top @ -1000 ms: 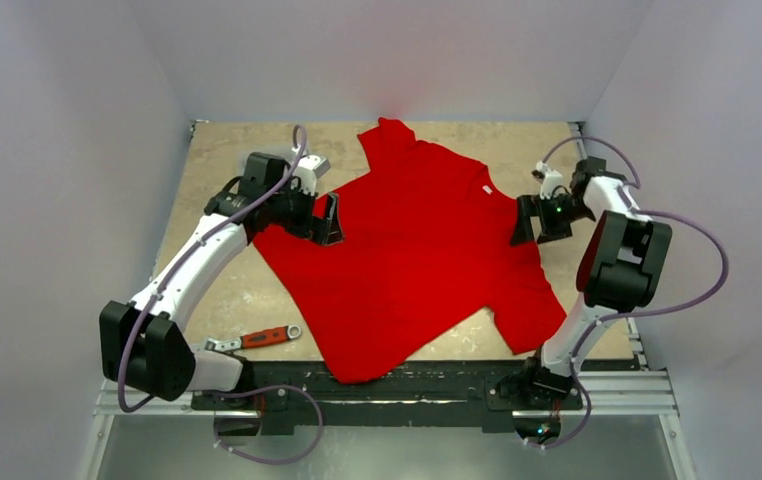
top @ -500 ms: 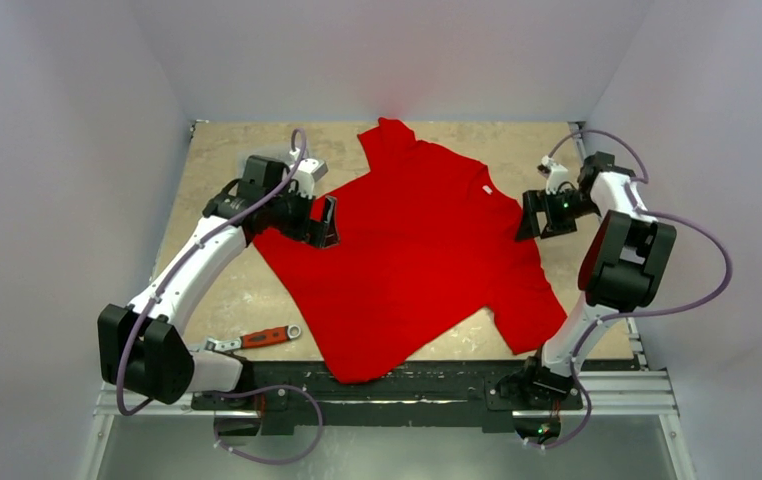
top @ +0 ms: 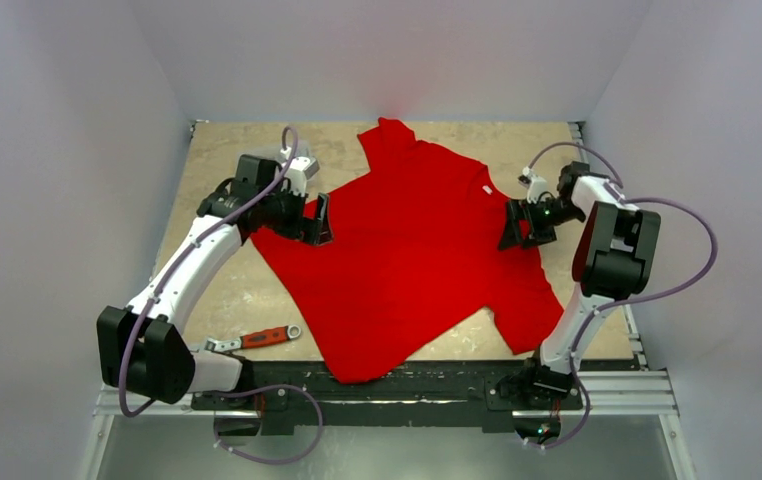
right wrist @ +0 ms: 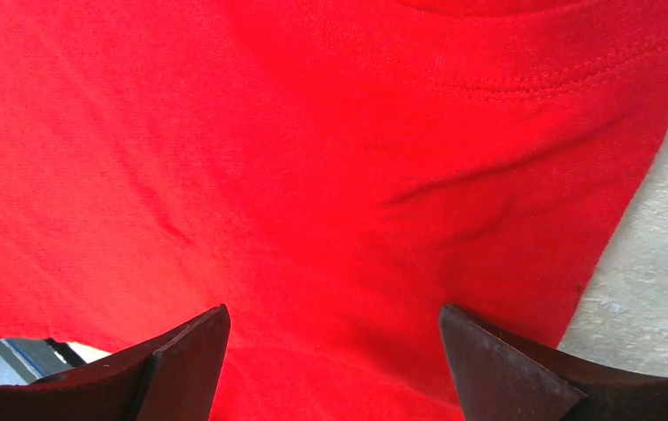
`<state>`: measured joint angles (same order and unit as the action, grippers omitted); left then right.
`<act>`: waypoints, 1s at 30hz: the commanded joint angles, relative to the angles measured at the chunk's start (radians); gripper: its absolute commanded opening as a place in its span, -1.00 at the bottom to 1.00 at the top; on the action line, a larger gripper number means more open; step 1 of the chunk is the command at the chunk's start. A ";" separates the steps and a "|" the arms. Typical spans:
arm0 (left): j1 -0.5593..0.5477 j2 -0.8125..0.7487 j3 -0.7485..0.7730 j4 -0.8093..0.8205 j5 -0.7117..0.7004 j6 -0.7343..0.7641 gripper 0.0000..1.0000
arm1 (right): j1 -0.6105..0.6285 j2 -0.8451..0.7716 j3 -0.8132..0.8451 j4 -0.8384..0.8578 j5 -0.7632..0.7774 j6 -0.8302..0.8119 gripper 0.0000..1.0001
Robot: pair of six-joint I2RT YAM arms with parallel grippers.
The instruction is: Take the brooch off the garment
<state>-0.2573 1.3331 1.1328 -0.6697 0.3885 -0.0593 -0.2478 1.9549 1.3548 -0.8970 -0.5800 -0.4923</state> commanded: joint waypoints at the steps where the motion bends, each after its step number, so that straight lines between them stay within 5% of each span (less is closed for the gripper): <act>1: 0.009 -0.032 0.001 0.017 0.010 -0.003 1.00 | -0.040 -0.014 -0.021 0.026 0.066 -0.006 0.88; 10: 0.010 -0.037 -0.010 0.022 0.010 -0.003 1.00 | -0.114 -0.007 -0.019 0.019 0.095 -0.039 0.88; 19: 0.128 0.036 0.155 -0.113 0.093 -0.028 1.00 | -0.104 -0.114 0.219 -0.038 -0.115 0.013 0.94; 25: 0.244 0.107 0.324 -0.262 0.087 0.016 1.00 | -0.021 -0.217 0.291 0.034 -0.103 0.101 0.98; 30: 0.305 0.073 0.310 -0.277 0.051 0.033 1.00 | 0.134 -0.325 0.189 0.124 -0.005 0.117 0.98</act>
<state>0.0078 1.4406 1.4269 -0.8848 0.4599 -0.0566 -0.2264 1.7103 1.6085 -0.8501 -0.6376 -0.4122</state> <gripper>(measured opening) 0.998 0.987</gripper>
